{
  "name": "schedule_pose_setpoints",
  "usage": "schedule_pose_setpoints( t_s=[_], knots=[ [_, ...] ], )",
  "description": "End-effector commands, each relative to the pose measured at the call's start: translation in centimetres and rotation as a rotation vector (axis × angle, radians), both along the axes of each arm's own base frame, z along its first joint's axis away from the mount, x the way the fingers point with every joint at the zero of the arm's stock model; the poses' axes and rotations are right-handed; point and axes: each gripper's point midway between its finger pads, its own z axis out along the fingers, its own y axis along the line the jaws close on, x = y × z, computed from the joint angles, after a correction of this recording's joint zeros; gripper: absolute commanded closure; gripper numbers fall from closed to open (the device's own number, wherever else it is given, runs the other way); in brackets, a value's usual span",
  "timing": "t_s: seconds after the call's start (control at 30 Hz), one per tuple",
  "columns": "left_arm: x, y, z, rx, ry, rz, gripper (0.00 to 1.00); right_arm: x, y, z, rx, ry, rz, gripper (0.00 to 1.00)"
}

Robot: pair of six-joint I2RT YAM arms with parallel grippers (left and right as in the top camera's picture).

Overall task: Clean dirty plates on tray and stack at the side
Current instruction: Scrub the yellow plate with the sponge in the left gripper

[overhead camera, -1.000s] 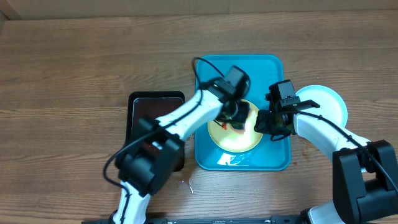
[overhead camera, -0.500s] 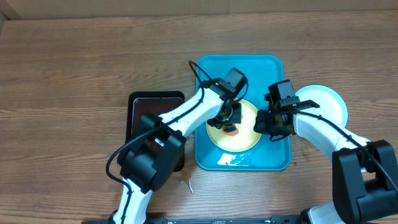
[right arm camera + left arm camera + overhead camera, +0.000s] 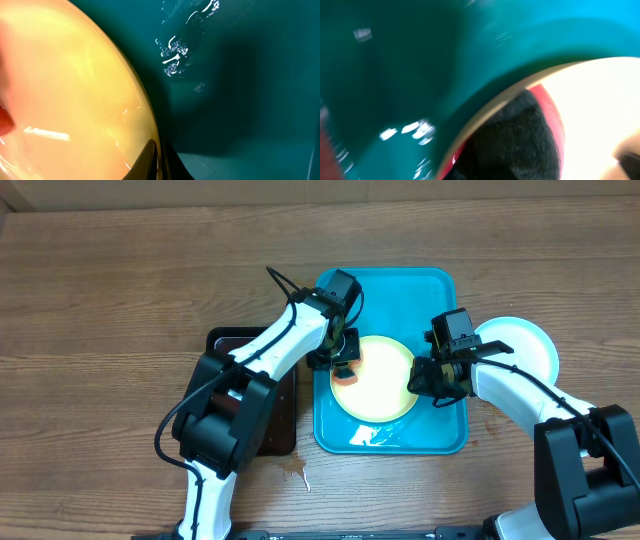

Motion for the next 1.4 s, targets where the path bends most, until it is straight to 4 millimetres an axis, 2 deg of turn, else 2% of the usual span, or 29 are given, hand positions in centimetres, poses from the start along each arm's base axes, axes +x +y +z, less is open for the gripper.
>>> schedule_pose_setpoints(
  t_s=[0.0,0.23,0.33,0.53,0.67,0.83,0.93,1.0,1.2,1.37],
  knots=[
    [-0.9,-3.1,-0.1,-0.134,0.0,-0.166,0.96,-0.7,-1.0,-1.3,-0.057,0.04,-0.007,0.96],
    [-4.4,-7.6,-2.1,-0.184,0.062,-0.26,0.96,-1.0,-1.1,-1.4,-0.06,0.051,-0.007,0.96],
    [-6.3,-9.8,-2.0,-0.257,0.11,-0.297,0.96,-1.0,-1.1,-1.4,-0.06,0.052,-0.007,0.96],
    [-7.4,-10.7,-1.6,-0.294,0.145,-0.316,0.96,-1.1,-1.1,-1.4,-0.061,0.056,-0.007,0.96],
    [-6.8,-9.2,-1.9,-0.252,0.159,-0.266,0.96,-1.2,-1.2,-1.4,-0.062,0.06,-0.007,0.96],
    [-5.0,-3.9,-3.0,-0.026,0.17,-0.096,0.96,-1.2,-1.2,-1.4,-0.062,0.059,-0.007,0.96],
    [-3.7,-0.7,-2.6,0.13,0.135,-0.052,0.96,-1.2,-1.2,-1.4,-0.062,0.058,-0.007,0.96],
    [-2.8,0.5,-2.1,0.207,0.097,-0.044,0.96,-1.2,-1.2,-1.4,-0.062,0.058,-0.007,0.96],
    [-0.6,2.8,-0.9,0.356,-0.009,-0.029,0.96,-1.2,-1.2,-1.4,-0.062,0.058,-0.007,0.96],
    [0.2,2.2,-0.9,0.331,-0.04,-0.041,0.96,-1.2,-1.2,-1.4,-0.062,0.058,-0.007,0.96]
  ],
)
